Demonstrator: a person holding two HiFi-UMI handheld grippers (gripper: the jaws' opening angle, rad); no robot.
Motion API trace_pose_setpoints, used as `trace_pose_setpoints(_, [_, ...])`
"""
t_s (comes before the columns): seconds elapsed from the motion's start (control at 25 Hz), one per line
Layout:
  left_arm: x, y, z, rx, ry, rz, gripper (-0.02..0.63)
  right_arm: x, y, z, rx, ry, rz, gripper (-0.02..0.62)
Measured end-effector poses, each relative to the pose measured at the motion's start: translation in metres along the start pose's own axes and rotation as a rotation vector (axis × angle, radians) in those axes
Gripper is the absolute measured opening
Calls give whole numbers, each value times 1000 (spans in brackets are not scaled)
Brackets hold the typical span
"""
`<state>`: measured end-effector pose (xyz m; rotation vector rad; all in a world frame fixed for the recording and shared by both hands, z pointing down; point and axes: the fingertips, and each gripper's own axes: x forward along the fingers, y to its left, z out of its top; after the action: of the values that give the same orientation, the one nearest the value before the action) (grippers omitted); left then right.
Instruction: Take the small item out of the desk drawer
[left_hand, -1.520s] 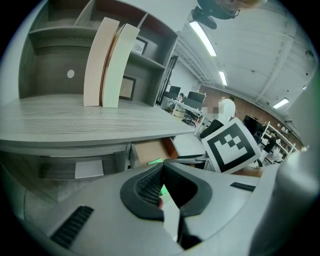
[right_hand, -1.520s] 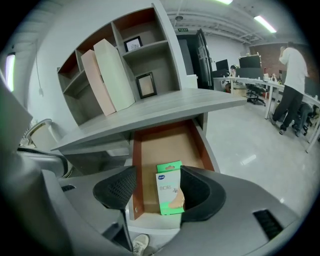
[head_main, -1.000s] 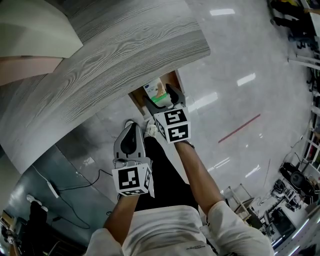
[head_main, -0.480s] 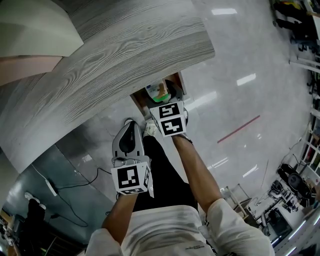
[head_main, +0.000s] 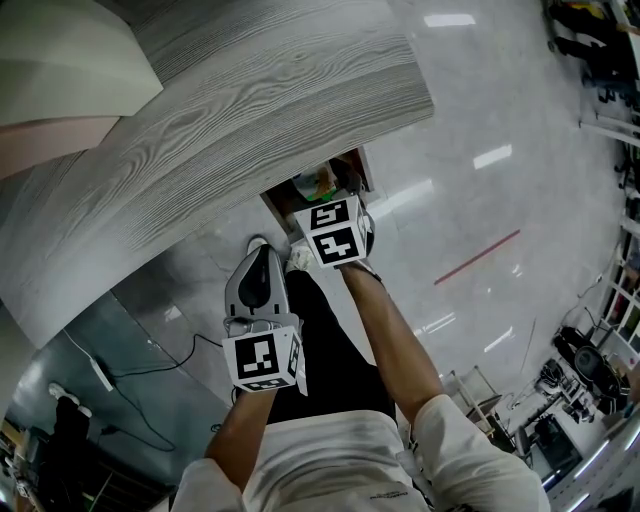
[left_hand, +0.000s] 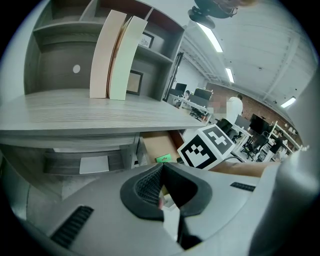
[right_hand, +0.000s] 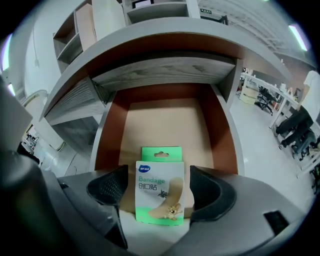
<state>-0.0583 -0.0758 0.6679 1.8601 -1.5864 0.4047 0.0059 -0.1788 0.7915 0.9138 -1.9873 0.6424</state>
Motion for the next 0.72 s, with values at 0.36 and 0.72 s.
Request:
trace_pose_setpoints(0.36, [2,4,-1,-15,6,13,15,10,-1,-1,5,41,-20,368])
trace_pose_setpoints(0.72, [3,11,-5,-27,11,24,15,20,-7,-2,19,63,-55,367])
